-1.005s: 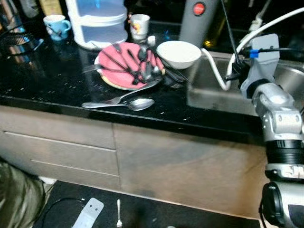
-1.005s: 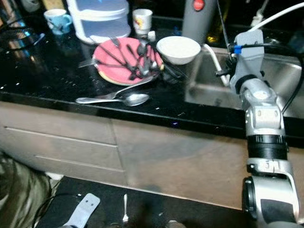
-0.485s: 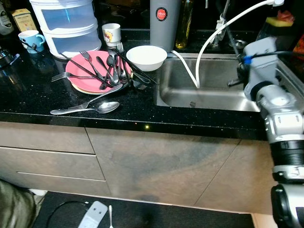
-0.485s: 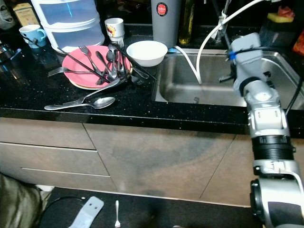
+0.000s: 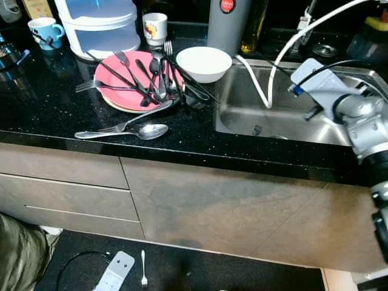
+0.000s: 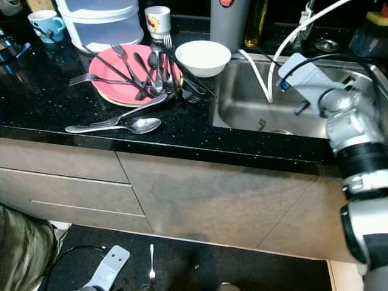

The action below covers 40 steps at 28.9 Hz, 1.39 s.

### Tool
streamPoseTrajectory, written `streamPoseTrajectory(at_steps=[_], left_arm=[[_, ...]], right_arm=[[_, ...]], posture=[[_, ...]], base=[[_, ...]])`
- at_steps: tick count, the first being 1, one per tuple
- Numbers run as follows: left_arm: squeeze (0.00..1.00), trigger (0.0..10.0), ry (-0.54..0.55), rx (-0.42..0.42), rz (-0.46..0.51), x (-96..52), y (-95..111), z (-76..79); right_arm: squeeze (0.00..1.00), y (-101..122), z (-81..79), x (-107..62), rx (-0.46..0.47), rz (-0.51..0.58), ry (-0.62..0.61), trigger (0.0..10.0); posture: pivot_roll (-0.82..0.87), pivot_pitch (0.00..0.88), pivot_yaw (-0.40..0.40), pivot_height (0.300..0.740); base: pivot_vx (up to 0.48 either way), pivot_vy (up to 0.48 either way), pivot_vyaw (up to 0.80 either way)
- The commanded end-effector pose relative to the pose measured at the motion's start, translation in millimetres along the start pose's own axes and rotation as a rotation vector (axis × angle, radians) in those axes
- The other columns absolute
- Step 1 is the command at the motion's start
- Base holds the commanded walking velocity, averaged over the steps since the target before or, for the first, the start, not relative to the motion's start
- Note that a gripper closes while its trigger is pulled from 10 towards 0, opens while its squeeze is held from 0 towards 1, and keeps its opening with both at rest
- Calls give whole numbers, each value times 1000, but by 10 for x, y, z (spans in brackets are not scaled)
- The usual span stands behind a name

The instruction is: Kitchen organization

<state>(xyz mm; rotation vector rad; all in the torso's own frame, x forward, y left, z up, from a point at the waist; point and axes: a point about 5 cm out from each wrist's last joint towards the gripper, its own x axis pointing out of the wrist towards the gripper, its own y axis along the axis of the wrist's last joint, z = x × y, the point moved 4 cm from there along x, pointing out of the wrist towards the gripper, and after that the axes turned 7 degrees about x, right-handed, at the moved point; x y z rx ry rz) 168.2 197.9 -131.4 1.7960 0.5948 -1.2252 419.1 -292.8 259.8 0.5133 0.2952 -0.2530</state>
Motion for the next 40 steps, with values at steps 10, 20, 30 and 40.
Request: streamPoseTrajectory(at_steps=[10, 20, 30, 40], left_arm=[[0, 10000, -46, 8, -48, -30, -265, 154], [0, 10000, -47, 9, -53, -40, -306, 160], [0, 10000, -44, 11, -45, -32, -261, 141], [0, 10000, -33, 11, -34, -16, -170, 103]], right_arm=[[0, -452, -44, 34, -276, -242, 104, 10000], [0, -470, -45, 58, -305, -260, 105, 10000], [945, -348, 84, 62, -229, -201, 41, 10000], [0, 100, 419, -45, 377, 180, -36, 10000]], posture=[[6, 162, -39, 740], [17, 173, -44, 740], [16, 153, -41, 740], [9, 104, -33, 740]], base=[[0, 0, 0], [0, 0, 0], [0, 0, 0], [0, 0, 0]])
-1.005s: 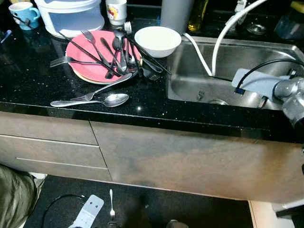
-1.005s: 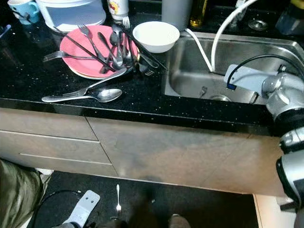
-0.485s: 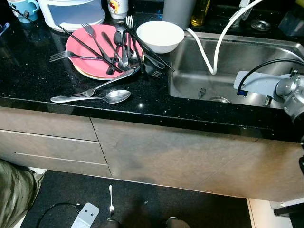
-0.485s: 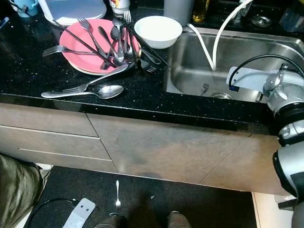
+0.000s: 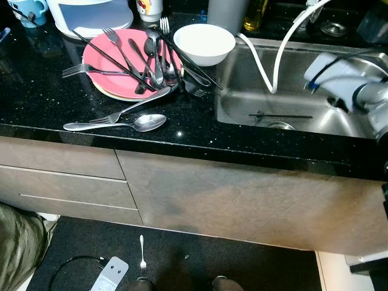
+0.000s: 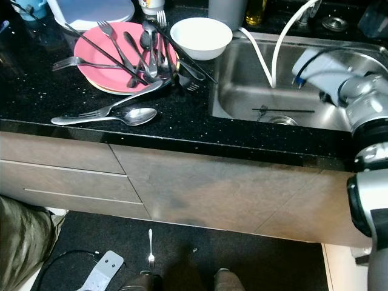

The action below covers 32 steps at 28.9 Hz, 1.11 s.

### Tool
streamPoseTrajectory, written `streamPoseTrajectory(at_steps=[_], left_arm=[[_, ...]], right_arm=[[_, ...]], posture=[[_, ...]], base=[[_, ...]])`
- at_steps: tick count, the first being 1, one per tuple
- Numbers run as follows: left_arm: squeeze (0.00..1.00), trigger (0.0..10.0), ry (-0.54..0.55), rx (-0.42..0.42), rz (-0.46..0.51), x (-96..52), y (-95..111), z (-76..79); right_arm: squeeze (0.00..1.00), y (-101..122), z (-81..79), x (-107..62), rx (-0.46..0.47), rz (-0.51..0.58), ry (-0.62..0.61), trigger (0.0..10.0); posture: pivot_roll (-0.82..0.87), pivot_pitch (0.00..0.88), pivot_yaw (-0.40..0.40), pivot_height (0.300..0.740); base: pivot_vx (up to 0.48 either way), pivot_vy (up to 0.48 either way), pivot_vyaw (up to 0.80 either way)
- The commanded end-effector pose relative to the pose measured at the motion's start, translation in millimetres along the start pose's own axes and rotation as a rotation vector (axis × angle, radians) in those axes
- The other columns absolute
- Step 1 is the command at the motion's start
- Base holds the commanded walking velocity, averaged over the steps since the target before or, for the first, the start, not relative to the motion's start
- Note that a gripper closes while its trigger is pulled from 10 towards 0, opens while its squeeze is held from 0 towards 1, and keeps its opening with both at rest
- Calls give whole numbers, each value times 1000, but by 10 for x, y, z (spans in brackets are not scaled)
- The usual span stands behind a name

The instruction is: Kitchen organization

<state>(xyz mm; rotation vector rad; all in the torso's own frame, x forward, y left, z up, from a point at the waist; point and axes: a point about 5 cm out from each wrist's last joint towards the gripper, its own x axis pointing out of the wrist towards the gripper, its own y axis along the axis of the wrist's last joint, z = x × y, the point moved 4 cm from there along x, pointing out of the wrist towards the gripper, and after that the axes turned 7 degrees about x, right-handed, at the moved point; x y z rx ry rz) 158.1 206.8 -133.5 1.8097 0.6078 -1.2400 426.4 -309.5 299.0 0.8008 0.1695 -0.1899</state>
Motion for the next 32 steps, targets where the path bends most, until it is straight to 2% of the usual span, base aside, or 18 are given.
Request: streamPoseTrajectory(at_steps=[1, 4, 6, 8, 9, 11, 13, 14, 15, 16, 18, 21, 24, 26, 27, 28, 30, 32], left_arm=[[0, 10000, -39, -2, -16, 12, -37, 125], [0, 10000, -35, -5, -13, 17, -12, 117], [0, 10000, -35, -5, -13, 17, -12, 117], [0, 10000, -32, -7, -12, 19, 4, 111], [0, 10000, -32, -7, -12, 19, 4, 111], [0, 10000, -30, -8, -12, 21, 12, 106], [0, 10000, -27, -8, -11, 23, 28, 92], [0, 10000, -26, -5, -11, 23, 38, 81], [0, 10000, -26, -5, -11, 23, 38, 81], [0, 10000, -25, -2, -12, 23, 44, 72], [0, 10000, -25, -2, -12, 23, 45, 70], [0, 10000, -23, 1, -13, 23, 52, 60], [0, 10000, -17, -6, -13, 22, 55, 46], [0, 10000, -17, -6, -13, 22, 55, 46], [0, 10000, -16, -5, -14, 22, 56, 41], [0, 10000, -16, -5, -14, 22, 56, 41], [0, 10000, -16, -3, -15, 22, 61, 35], [0, 10000, -16, -1, -15, 23, 65, 33]], right_arm=[[0, 41, -20, -3, 95, 50, 24, 10000], [0, 308, -186, -51, 321, 246, 191, 10000], [0, 308, -186, -51, 321, 246, 191, 10000], [0, 483, -340, -139, 424, 388, 323, 10000], [0, 483, -340, -139, 424, 388, 323, 10000], [0, 583, -455, -234, 465, 490, 404, 10000], [0, 759, -759, -537, 516, 694, 605, 10000], [0, 835, -1002, -735, 549, 773, 749, 10000], [0, 835, -1002, -735, 549, 773, 749, 10000], [0, 868, -1173, -828, 561, 795, 837, 10000], [0, 874, -1222, -864, 564, 802, 865, 10000], [0, 981, -1563, -1133, 584, 868, 1022, 10000], [0, 1148, -1676, -1140, 802, 917, 981, 10000], [0, 1148, -1676, -1140, 802, 917, 981, 10000], [0, 1206, -1740, -1067, 943, 895, 921, 10000], [0, 1206, -1740, -1067, 943, 895, 921, 10000], [0, 1227, -1813, -1013, 1039, 867, 889, 10000], [0, 1228, -1888, -1004, 1038, 849, 885, 10000]], posture=[[9, 104, -33, 740], [6, 84, -28, 740], [6, 84, -28, 740], [3, 64, -25, 740], [3, 64, -25, 740], [1, 54, -21, 740], [-1, 41, -17, 740], [-3, 37, -14, 740], [-3, 37, -14, 740], [-6, 31, -10, 740], [-6, 31, -10, 740], [-5, 16, -7, 740], [-9, 8, -2, 740], [-9, 8, -2, 740], [-6, 4, 0, 740], [-6, 4, 0, 740], [-6, 2, 1, 740], [-6, 2, 4, 740]], base=[[0, 0, 0], [0, 0, 0], [0, 0, 0], [0, 0, 0], [0, 0, 0], [0, 0, 0], [0, 0, 0], [0, 0, 0], [0, 0, 0], [0, 0, 0], [0, 0, 0], [0, 0, 0], [0, 0, 0], [0, 0, 0], [0, 0, 0], [0, 0, 0], [0, 0, 0], [0, 0, 638]])
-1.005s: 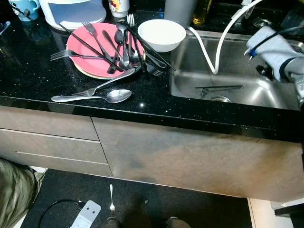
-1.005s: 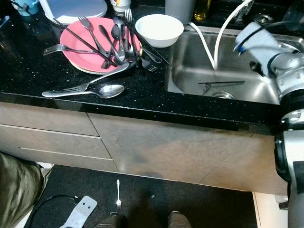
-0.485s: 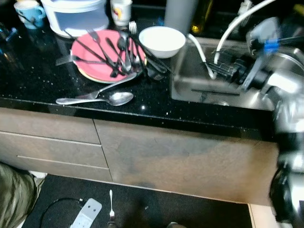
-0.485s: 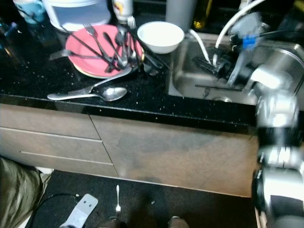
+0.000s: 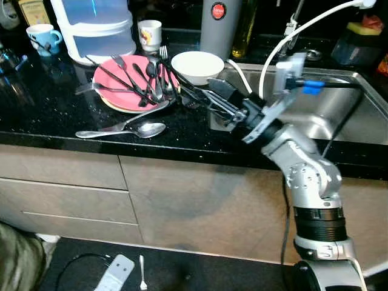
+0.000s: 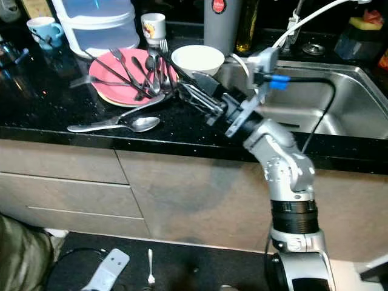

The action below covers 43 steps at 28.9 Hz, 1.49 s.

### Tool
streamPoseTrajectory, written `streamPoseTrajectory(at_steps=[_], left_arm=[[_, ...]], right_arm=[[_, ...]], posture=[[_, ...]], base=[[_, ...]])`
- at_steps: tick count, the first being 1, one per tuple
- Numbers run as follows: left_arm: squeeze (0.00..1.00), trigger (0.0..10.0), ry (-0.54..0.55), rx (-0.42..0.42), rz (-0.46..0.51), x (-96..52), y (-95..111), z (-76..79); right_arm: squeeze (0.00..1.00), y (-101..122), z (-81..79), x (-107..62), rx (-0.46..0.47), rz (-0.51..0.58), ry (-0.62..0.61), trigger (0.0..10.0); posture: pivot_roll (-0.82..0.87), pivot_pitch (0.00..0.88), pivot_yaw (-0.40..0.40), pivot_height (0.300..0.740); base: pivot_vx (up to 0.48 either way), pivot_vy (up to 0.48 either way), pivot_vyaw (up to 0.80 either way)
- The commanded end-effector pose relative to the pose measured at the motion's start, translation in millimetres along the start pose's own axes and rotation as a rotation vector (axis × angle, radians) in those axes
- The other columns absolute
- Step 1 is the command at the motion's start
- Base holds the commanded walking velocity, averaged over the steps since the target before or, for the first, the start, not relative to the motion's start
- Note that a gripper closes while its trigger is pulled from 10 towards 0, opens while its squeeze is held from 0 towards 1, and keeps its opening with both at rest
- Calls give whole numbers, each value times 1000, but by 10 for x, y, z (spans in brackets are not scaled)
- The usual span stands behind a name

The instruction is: Kitchen organization

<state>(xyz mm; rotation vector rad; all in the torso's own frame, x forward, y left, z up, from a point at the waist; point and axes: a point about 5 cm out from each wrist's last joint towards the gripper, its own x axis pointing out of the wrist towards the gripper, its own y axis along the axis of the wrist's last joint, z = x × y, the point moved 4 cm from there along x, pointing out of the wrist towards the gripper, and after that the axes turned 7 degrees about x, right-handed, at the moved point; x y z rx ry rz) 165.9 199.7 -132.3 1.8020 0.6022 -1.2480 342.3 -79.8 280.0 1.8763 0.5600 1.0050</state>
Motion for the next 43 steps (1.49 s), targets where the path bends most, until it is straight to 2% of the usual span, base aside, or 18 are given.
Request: streamPoseTrajectory(at_steps=[1, 3, 4, 6, 7, 14, 18, 33, 43], left_arm=[[0, 10000, -6, 2, -16, -1, -31, 12], [0, 10000, -6, 4, -15, 0, -25, 11], [0, 10000, -8, 10, -15, 1, -14, 8], [0, 10000, -8, 10, -15, 1, -14, 8], [0, 10000, -10, 15, -14, 2, -5, 7], [0, 10000, -7, 12, -11, 4, 11, -1], [0, 10000, -5, 12, -9, 3, 17, -9], [0, 10000, -6, 13, -8, 3, 19, -11], [0, 10000, -8, 13, -8, 3, 16, -6]], right_arm=[[0, -106, 0, 19, -1, -30, -25, 10000], [0, -170, -7, 27, -4, -53, -38, 10000], [0, -320, 50, 46, -39, -123, -102, 10000], [0, -320, 50, 46, -39, -123, -102, 10000], [0, -426, 107, 59, -73, -178, -162, 10000], [0, -547, 143, 81, -87, -224, -229, 10000], [0, -602, 187, 68, -132, -265, -270, 10000], [0, -608, 215, 75, -141, -267, -309, 10000], [0, -363, 355, 35, -131, -196, -368, 10000]], posture=[[-8, 0, 6, 740], [-9, 0, 7, 740], [-15, 0, 8, 740], [-15, 0, 8, 740], [-13, 0, 8, 740], [-8, 0, 8, 740], [-11, 0, 7, 740], [-10, 0, 5, 740], [-13, 5, 5, 740]], base=[[0, 0, 631], [0, 0, 638], [0, 0, 719], [0, 0, 719], [0, 0, 731], [0, 0, 731], [0, 0, 734], [0, 0, 725], [0, 0, 0]])
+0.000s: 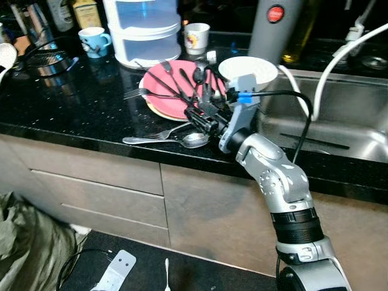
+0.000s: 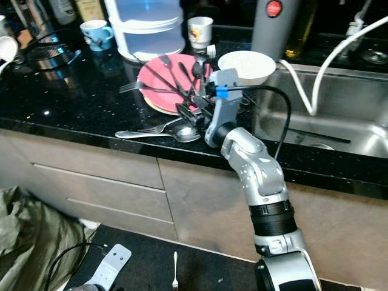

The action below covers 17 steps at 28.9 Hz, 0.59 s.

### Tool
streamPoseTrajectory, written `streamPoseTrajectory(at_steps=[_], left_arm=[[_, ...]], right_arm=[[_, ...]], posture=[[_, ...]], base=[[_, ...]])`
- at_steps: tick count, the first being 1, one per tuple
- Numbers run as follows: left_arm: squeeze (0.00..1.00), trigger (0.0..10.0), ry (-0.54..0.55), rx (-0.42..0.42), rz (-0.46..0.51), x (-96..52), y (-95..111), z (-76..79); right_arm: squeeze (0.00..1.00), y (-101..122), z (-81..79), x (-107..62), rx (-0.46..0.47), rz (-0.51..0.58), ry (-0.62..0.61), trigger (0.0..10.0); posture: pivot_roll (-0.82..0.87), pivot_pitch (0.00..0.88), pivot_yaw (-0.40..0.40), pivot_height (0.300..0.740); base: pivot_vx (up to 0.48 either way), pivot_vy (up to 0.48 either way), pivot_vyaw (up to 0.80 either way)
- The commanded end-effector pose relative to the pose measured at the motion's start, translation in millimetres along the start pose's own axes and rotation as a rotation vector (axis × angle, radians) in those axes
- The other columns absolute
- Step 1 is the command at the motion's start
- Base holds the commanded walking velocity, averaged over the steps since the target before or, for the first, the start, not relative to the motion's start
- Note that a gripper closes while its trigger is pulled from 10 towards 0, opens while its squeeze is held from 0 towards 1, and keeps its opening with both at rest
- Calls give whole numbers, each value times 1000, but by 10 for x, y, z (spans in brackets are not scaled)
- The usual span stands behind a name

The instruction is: Kitchen organization

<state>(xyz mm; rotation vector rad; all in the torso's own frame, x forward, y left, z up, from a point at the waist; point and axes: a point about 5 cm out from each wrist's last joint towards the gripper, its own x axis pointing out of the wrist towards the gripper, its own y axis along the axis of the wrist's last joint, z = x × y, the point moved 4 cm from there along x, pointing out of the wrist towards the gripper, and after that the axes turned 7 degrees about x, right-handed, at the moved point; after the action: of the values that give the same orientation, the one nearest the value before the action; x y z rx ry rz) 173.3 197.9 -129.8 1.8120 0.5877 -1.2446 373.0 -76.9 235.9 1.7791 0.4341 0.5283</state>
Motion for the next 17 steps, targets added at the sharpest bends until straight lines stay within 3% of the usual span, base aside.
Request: streamPoseTrajectory(at_steps=[1, 9, 13, 17], left_arm=[[0, 10000, -10, 3, -19, -4, -60, 21], [0, 10000, -15, 8, -20, -4, -60, 25], [0, 10000, 10, 27, -19, -5, -55, -2], [0, 10000, 51, -28, -12, -8, -66, -32]], right_arm=[[0, 61, 2, 10, 11, 9, 10, 10000], [0, 150, 20, -42, 7, 36, 25, 10000], [0, 194, 21, -48, 24, 61, 25, 10000], [0, 239, 45, -52, 44, 88, 15, 10000]], posture=[[-13, 5, 5, 740], [-16, 2, 7, 740], [-15, 0, 10, 740], [-11, 0, 9, 740]], base=[[0, 0, 0], [0, 0, 680], [0, -449, 781], [0, -131, 781]])
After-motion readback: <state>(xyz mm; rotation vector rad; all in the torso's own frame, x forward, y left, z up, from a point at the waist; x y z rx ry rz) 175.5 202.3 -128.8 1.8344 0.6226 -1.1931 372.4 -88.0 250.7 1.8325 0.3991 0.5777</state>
